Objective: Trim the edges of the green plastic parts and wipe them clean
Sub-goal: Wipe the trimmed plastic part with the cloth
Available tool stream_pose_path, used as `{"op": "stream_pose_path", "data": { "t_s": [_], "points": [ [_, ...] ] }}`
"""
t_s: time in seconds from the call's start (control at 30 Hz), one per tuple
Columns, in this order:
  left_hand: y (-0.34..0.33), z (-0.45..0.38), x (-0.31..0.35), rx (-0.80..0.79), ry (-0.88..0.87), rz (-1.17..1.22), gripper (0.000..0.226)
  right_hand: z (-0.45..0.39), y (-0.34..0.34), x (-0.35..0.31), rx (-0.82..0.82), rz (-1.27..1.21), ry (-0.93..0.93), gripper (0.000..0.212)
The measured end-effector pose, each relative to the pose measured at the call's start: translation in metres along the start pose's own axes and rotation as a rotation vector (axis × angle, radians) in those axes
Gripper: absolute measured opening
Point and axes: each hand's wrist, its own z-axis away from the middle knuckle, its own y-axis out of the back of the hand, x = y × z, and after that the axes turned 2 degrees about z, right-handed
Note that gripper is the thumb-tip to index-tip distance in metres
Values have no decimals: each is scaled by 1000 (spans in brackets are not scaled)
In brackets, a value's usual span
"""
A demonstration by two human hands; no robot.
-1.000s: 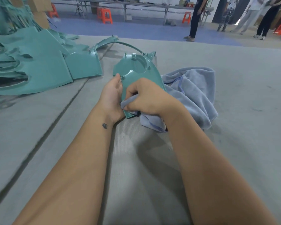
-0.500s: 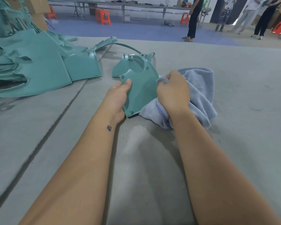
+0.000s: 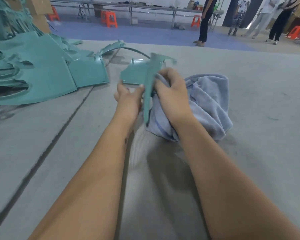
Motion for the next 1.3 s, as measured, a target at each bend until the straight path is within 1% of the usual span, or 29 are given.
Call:
{"op": "stream_pose_path", "data": {
  "t_s": [0.03, 0.07, 0.1, 0.13, 0.17, 0.2, 0.27, 0.3, 0.33, 0.4, 0.47, 0.57, 0.63, 0.77, 0.87, 0.93, 0.97, 1.03, 1.1, 1.2, 1.23, 1.3],
  "points": [
    [0, 3, 0, -16, -15, -53, 79, 1, -3, 0, -19, 47, 36, 18],
    [0, 4, 0, -77, -21, -14, 75, 2, -4, 0, -40, 68, 66, 15],
    [1, 4, 0, -142, -13, 130, 53, 3, -6, 0, -60, 67, 89, 13],
    [2, 3, 2, -191, 40, 285, 30, 4, -7, 1, -76, 62, 105, 12],
    [4, 3, 3, -230, 104, 414, 26, 4, -8, 3, -84, 76, 113, 12],
    [8, 1, 3, -289, 153, 504, 37, 4, -9, 4, -92, 118, 109, 11],
    [16, -3, 2, -363, 193, 620, 70, 2, -7, 9, -114, 230, 67, 11],
    [17, -2, 6, -400, 198, 627, 77, 0, -5, 12, -118, 261, 38, 10],
    [16, 1, 8, -417, 197, 588, 74, -1, -3, 15, -105, 288, 12, 10],
    [12, 6, 10, -397, 192, 482, 53, -5, 1, 21, -40, 368, -30, 8],
    [10, 6, 8, -345, 175, 417, 42, -7, 2, 24, 43, 459, -48, 9],
    [10, 5, 8, -308, 188, 379, 41, -8, -3, 24, 110, 679, 32, 9],
    [10, 5, 8, -300, 189, 371, 43, -7, -5, 23, 97, 774, 78, 10],
    [8, 3, 5, -241, 145, 391, 48, -3, -1, 15, -71, 673, 44, 13],
    [9, 0, 6, -155, 99, 473, 45, 3, -3, 5, -269, 635, 56, 15],
    [12, -2, 6, -110, 79, 520, 43, 5, -3, 3, -390, 576, 20, 13],
    [14, -3, 6, -103, 80, 540, 43, 5, -2, 3, -413, 520, -14, 11],
    [17, -4, 6, -114, 101, 562, 44, 4, -1, 7, -356, 443, -58, 10],
    [17, -3, 7, -144, 116, 553, 45, 1, -1, 14, -205, 430, -70, 12],
    [13, 1, 6, -211, 102, 500, 42, -7, 2, 24, 32, 505, -53, 11],
    [12, 2, 6, -226, 95, 491, 40, -8, 2, 26, 75, 543, -29, 12],
    [12, 2, 6, -235, 90, 484, 37, -9, 2, 28, 108, 620, 24, 15]
  ]
}}
